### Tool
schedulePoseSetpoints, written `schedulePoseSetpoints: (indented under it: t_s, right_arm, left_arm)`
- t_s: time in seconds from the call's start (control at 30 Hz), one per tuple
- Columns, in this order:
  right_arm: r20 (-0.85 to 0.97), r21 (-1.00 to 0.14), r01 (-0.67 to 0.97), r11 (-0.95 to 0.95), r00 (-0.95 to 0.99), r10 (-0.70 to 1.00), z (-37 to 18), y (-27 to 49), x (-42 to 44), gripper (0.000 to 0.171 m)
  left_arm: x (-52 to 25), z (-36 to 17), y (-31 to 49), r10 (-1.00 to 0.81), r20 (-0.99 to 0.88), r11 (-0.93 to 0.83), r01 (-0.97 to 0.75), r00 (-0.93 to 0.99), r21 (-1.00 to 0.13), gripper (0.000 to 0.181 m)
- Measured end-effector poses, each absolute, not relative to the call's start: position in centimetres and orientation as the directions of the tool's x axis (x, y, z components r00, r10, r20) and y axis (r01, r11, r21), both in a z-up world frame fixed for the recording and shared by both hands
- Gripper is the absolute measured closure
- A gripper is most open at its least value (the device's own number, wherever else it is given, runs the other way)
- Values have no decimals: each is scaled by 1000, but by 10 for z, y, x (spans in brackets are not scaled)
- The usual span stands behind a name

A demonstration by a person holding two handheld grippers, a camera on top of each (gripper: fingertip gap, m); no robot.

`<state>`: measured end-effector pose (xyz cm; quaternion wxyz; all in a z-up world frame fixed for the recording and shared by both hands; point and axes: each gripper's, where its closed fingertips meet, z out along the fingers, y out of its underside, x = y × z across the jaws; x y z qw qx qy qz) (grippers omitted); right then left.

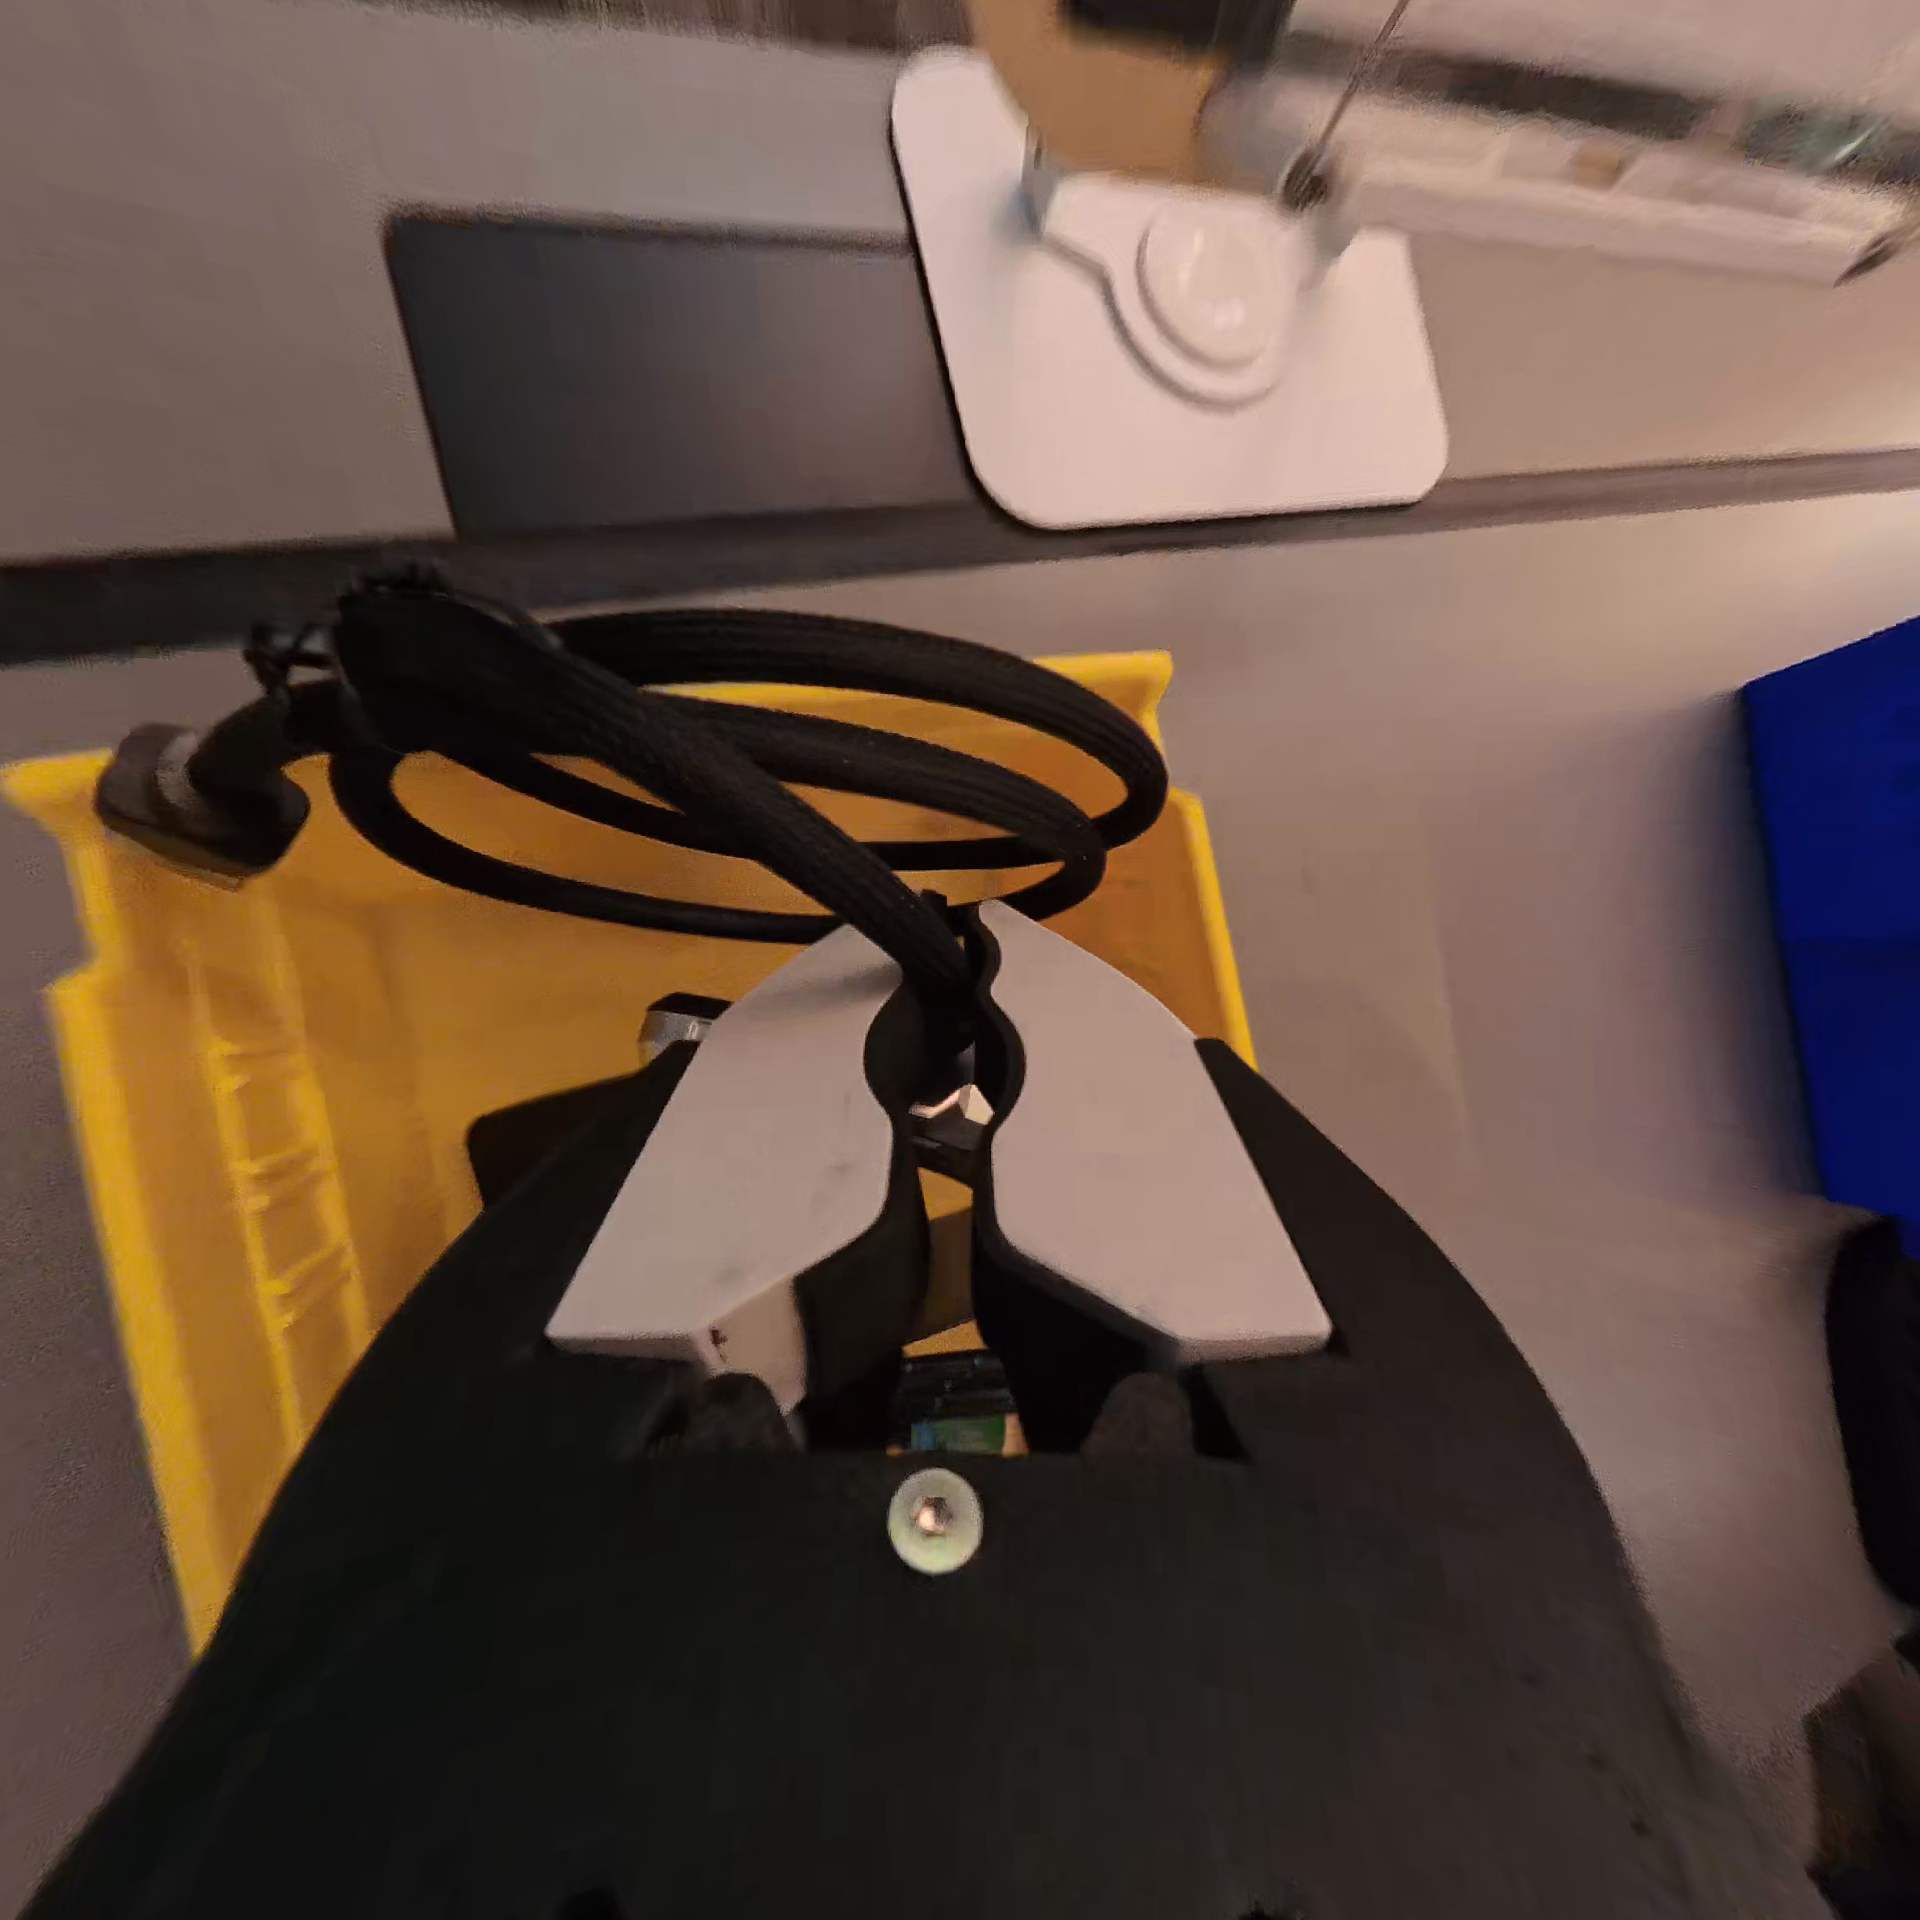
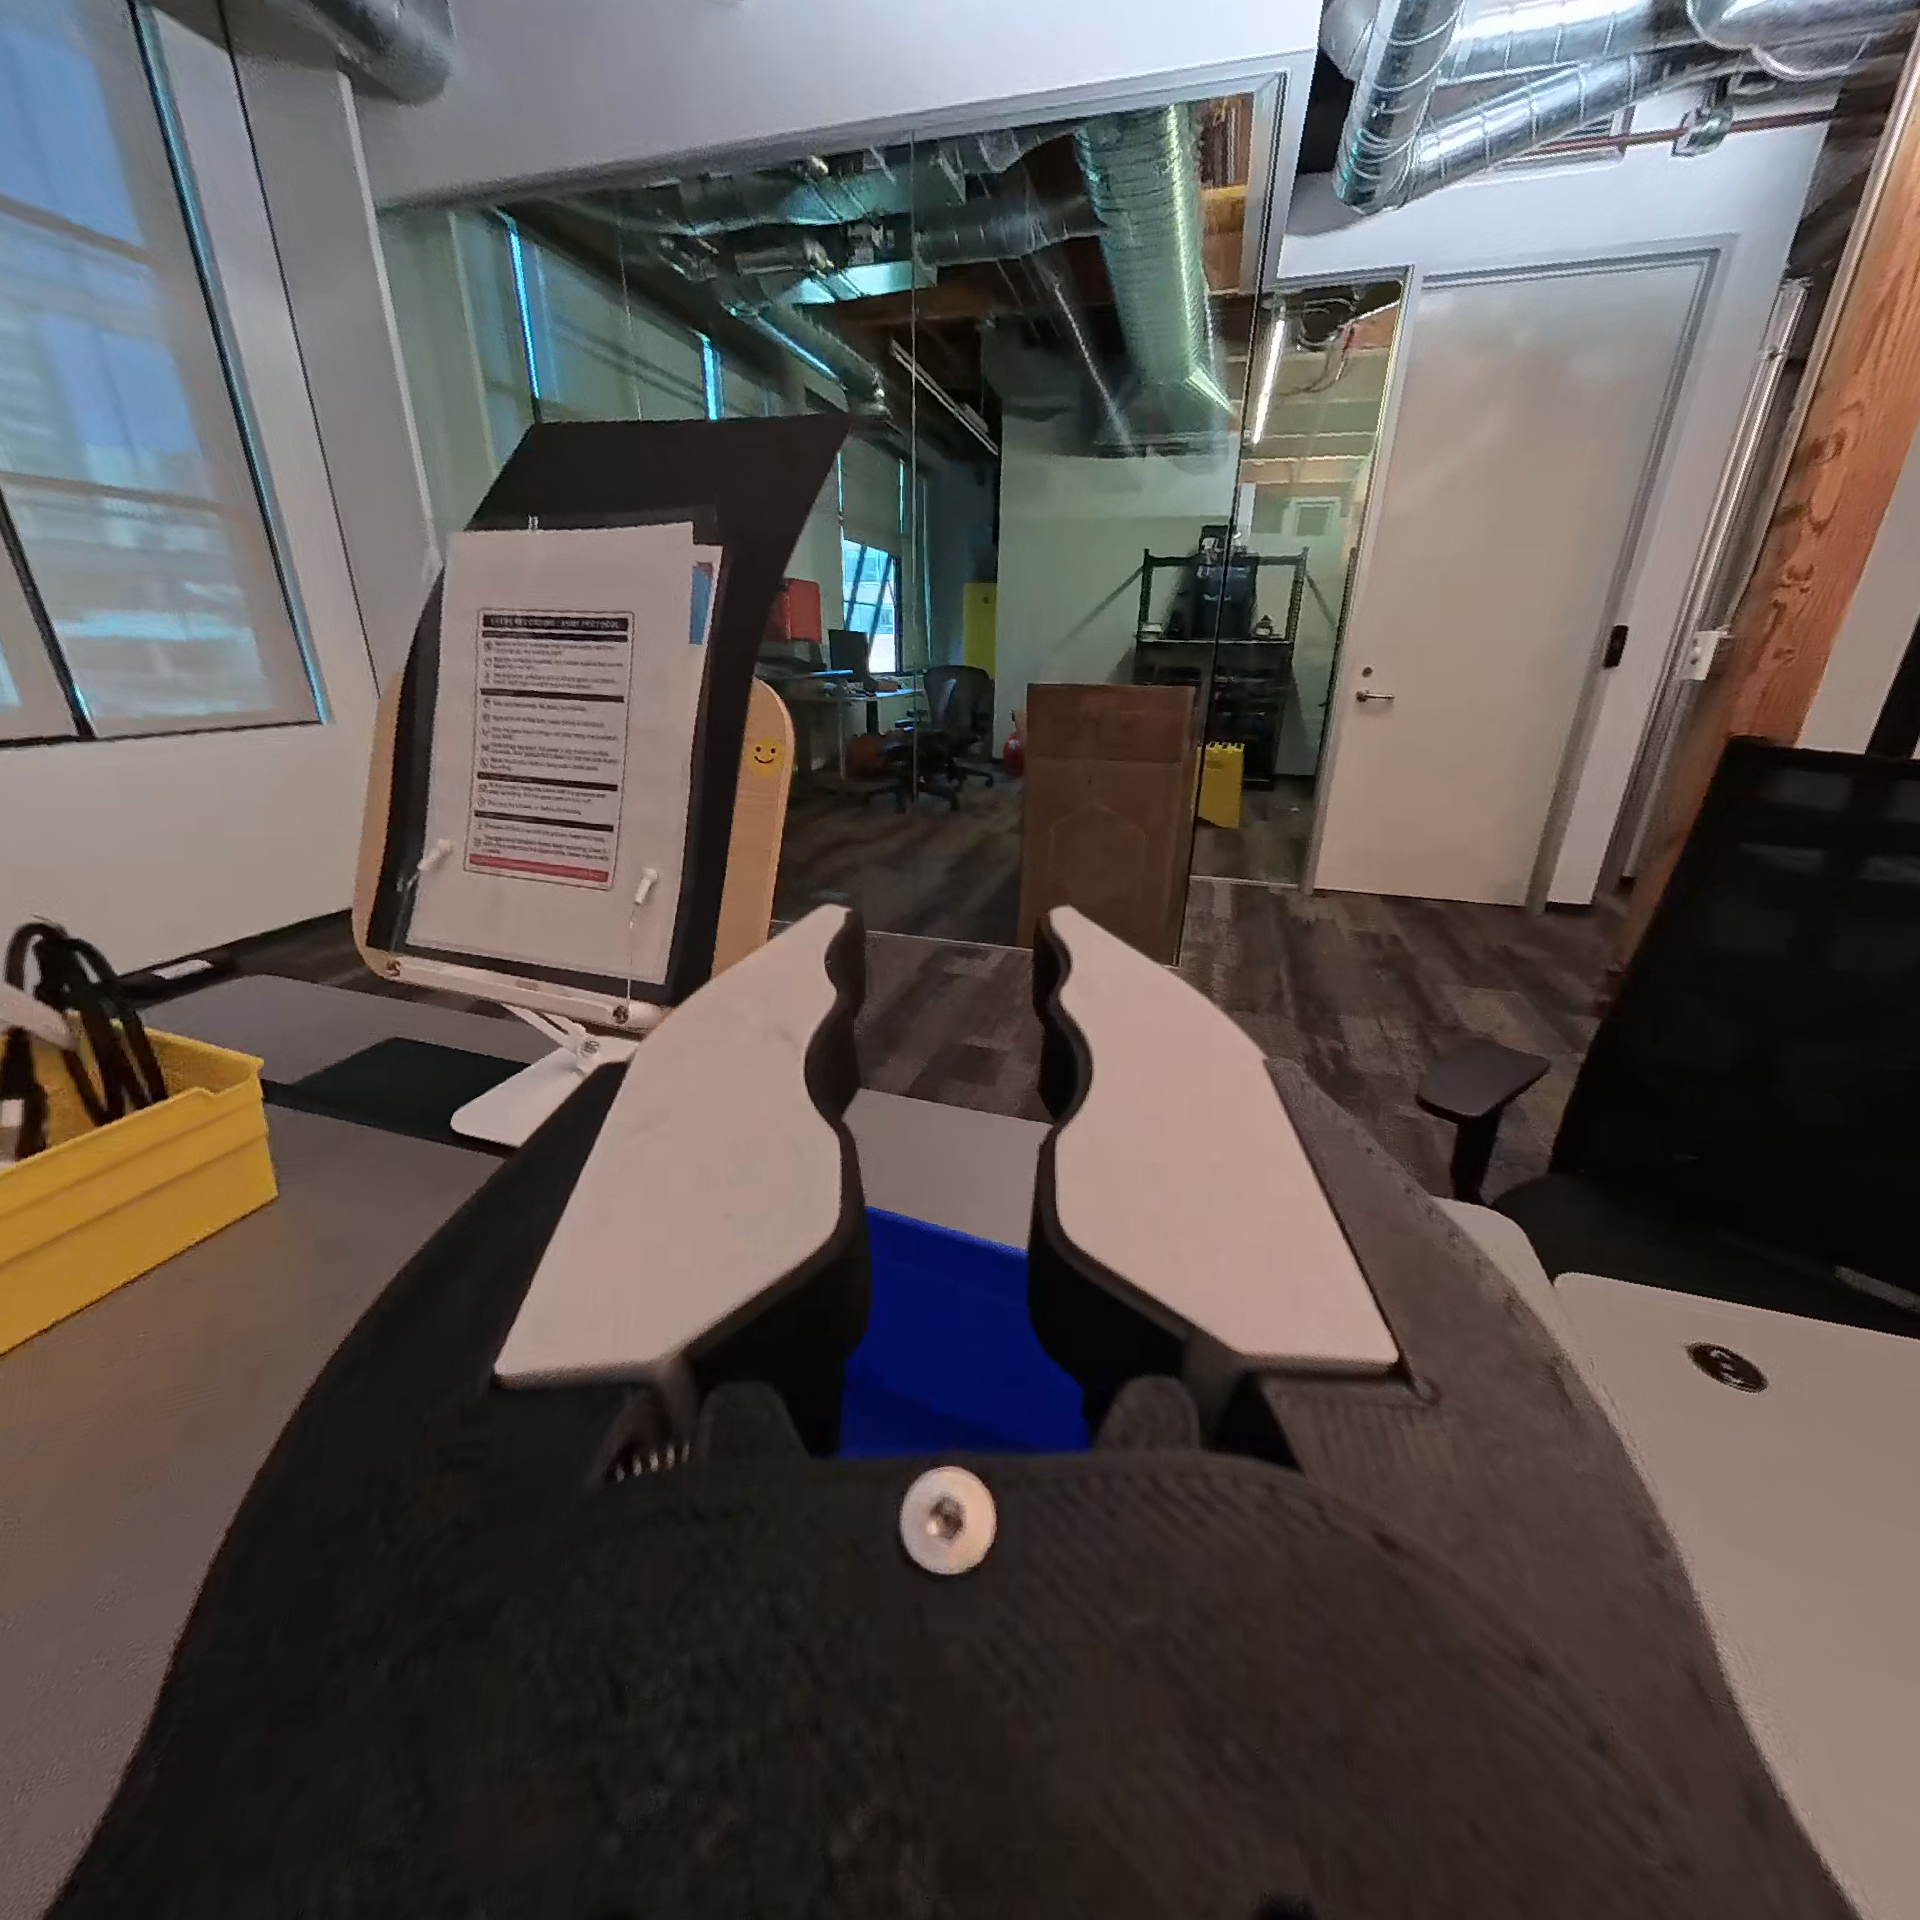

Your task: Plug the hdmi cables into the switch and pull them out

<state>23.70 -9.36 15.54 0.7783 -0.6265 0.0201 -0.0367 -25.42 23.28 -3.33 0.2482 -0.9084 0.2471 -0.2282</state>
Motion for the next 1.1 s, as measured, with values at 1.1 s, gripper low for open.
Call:
schedulePoseSetpoints:
  t_s: [1.1]
  right_arm:
    - [240,-968,239,-70,971,-2,113,-56,204,143]
  left_arm:
    - [22,-58,-35,-749,610,-415,-533,-259,-737,181]
